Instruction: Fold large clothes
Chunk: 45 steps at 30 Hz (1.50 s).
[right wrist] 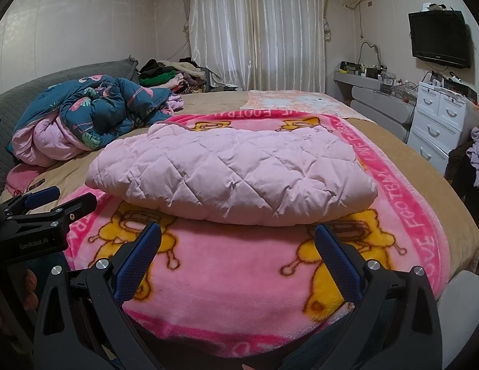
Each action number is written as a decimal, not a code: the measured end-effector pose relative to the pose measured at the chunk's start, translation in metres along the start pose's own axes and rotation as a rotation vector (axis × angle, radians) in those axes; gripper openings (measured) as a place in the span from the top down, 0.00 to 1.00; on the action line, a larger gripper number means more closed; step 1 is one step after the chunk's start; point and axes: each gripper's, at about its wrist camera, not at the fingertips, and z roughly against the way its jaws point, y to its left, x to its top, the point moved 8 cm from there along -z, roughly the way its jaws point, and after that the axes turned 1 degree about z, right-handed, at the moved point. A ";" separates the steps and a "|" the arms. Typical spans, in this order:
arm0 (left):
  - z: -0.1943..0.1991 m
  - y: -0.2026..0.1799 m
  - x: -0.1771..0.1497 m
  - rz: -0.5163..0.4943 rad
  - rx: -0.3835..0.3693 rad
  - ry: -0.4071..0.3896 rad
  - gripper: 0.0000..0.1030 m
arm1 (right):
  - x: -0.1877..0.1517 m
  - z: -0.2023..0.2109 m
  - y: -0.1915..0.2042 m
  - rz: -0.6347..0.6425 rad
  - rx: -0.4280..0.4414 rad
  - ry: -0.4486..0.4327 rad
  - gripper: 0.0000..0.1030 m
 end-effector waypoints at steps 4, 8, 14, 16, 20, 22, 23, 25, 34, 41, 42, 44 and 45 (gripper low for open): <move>-0.001 -0.001 0.000 -0.001 0.007 -0.001 0.09 | 0.000 0.000 0.000 0.000 0.000 0.002 0.04; -0.001 -0.003 -0.001 0.001 0.003 0.000 0.09 | 0.000 0.000 0.000 0.001 -0.001 0.001 0.04; -0.001 -0.002 0.000 -0.001 0.006 -0.002 0.09 | 0.000 0.000 0.000 0.001 -0.001 0.000 0.04; -0.001 -0.001 0.000 0.000 0.005 -0.001 0.09 | 0.000 0.000 0.000 0.000 0.000 0.001 0.04; -0.001 -0.001 0.000 -0.003 0.009 0.001 0.09 | 0.000 0.000 -0.001 0.000 -0.001 0.001 0.04; -0.001 -0.002 0.000 0.000 0.008 0.000 0.09 | 0.000 0.000 0.000 0.002 -0.001 0.003 0.04; -0.001 -0.003 -0.001 0.000 0.008 -0.002 0.09 | 0.000 0.000 -0.001 0.001 -0.001 0.002 0.04; -0.001 -0.001 0.000 0.000 0.007 -0.003 0.09 | -0.001 0.000 0.000 0.002 -0.001 0.002 0.04; 0.000 -0.001 0.000 0.012 -0.004 -0.008 0.09 | -0.001 0.000 -0.001 0.003 -0.004 0.002 0.04; -0.005 0.000 0.001 0.045 -0.005 0.009 0.09 | -0.001 0.000 -0.015 -0.027 -0.027 0.000 0.04; -0.007 0.002 0.002 0.050 0.002 0.012 0.09 | -0.001 0.000 -0.021 -0.038 -0.037 -0.002 0.04; -0.013 0.010 0.003 0.062 0.023 0.021 0.09 | -0.001 0.001 -0.037 -0.071 -0.057 -0.008 0.04; -0.018 0.021 0.005 0.083 0.040 0.031 0.09 | 0.000 0.003 -0.053 -0.097 -0.080 -0.015 0.04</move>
